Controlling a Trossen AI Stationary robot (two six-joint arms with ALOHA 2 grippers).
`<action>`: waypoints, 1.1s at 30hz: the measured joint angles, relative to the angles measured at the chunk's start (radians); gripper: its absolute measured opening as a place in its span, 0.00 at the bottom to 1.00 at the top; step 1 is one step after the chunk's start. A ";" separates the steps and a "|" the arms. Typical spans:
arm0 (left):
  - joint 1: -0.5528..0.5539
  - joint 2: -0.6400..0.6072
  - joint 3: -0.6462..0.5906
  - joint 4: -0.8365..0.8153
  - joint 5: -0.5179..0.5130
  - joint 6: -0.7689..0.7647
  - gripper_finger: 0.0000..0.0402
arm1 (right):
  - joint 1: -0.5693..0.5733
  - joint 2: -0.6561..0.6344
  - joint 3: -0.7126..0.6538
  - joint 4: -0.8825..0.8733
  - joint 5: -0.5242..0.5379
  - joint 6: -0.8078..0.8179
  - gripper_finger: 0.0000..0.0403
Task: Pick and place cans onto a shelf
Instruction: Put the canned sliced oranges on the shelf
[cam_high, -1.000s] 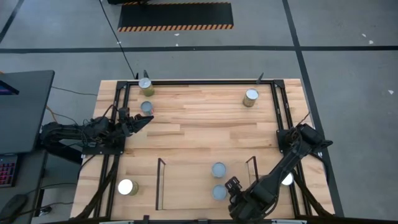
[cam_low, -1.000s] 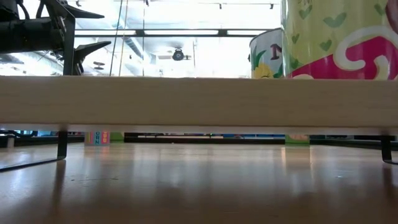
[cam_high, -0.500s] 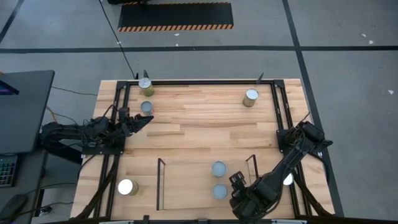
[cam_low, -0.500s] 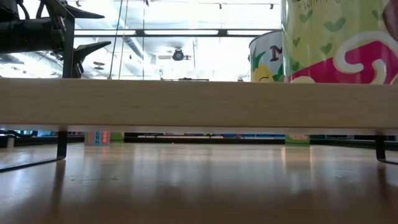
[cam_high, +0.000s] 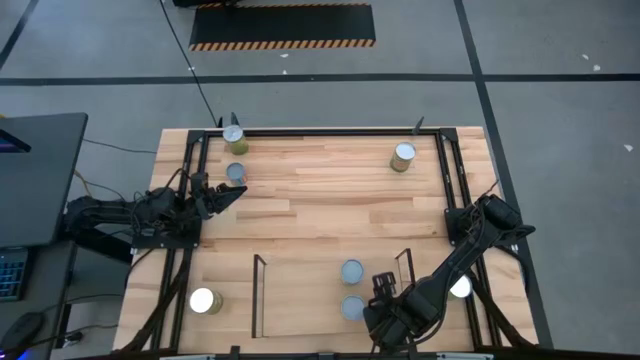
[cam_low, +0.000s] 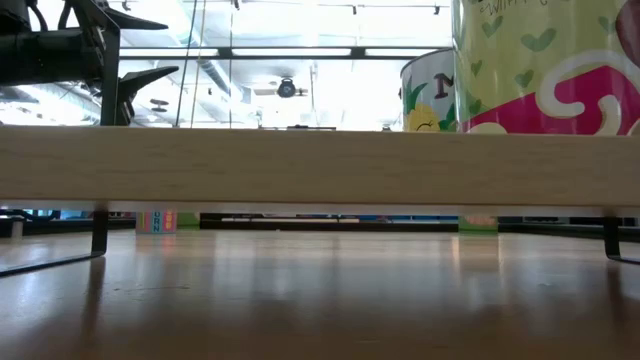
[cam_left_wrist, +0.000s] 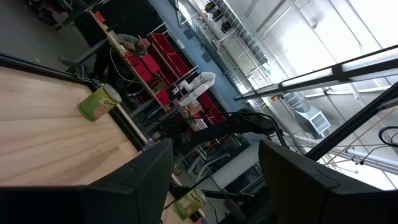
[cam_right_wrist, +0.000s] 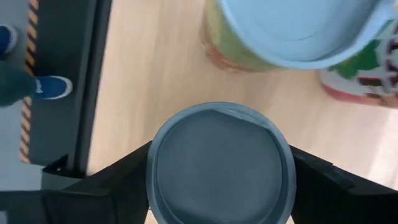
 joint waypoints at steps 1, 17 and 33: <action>0.000 0.000 0.000 0.000 0.000 0.000 0.61 | -0.003 0.000 -0.012 0.018 -0.017 -0.004 0.75; 0.000 0.000 0.000 0.000 0.000 0.000 0.61 | -0.011 0.002 -0.034 -0.009 -0.078 -0.048 0.88; 0.000 0.000 0.000 0.001 0.000 0.000 0.61 | -0.009 0.000 0.205 -0.252 -0.043 -0.015 0.86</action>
